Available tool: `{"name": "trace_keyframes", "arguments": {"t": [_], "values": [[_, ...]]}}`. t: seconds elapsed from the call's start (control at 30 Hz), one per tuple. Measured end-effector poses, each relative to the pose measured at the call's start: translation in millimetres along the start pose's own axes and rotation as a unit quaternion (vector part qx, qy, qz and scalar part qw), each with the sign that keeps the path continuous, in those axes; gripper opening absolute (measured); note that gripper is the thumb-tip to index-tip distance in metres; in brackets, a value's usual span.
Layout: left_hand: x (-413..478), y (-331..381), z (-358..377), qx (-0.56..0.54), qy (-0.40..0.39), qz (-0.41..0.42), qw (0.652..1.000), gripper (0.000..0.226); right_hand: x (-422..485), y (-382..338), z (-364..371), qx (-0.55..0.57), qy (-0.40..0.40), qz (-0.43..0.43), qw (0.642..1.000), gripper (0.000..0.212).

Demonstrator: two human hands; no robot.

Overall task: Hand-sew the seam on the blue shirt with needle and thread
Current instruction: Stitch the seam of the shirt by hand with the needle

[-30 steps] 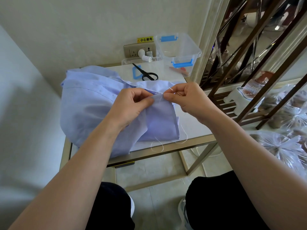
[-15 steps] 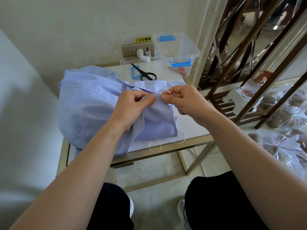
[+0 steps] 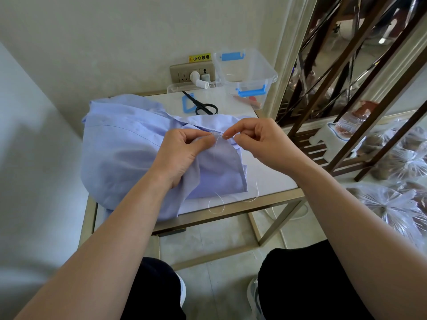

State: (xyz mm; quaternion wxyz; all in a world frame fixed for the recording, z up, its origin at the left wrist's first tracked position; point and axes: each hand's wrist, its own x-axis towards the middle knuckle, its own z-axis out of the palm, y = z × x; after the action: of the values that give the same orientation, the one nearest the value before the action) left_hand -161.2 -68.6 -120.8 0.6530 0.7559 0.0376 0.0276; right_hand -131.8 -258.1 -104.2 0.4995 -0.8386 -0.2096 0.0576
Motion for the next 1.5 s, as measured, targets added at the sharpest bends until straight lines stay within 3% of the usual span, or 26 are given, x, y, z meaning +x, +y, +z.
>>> {"name": "trace_keyframes", "arguments": {"t": [0.77,0.93,1.13,1.33,1.5], "values": [[-2.7,3.6,-2.0,0.043,-0.016,0.029,0.999,0.010,-2.4,-3.2,-0.4,-0.011,-0.029,0.009,0.999,0.033],[-4.3,3.9,-3.4,0.102,-0.031,0.051,0.993,0.013,-1.7,-4.2,-0.1,-0.016,-0.079,0.031,0.996,0.053],[-5.9,5.1,-3.6,0.159,-0.024,0.071,0.984,0.014,-2.5,-2.7,0.5,-0.039,-0.076,0.036,0.996,0.031],[-3.3,1.9,-1.0,0.184,0.030,0.060,0.981,0.005,-2.2,-3.0,5.2,-0.054,-0.042,0.021,0.997,0.028],[-4.3,2.4,2.8,0.199,0.017,0.063,0.978,0.009,-0.5,-0.2,8.0,-0.063,-0.025,0.017,0.998,0.025]]}}
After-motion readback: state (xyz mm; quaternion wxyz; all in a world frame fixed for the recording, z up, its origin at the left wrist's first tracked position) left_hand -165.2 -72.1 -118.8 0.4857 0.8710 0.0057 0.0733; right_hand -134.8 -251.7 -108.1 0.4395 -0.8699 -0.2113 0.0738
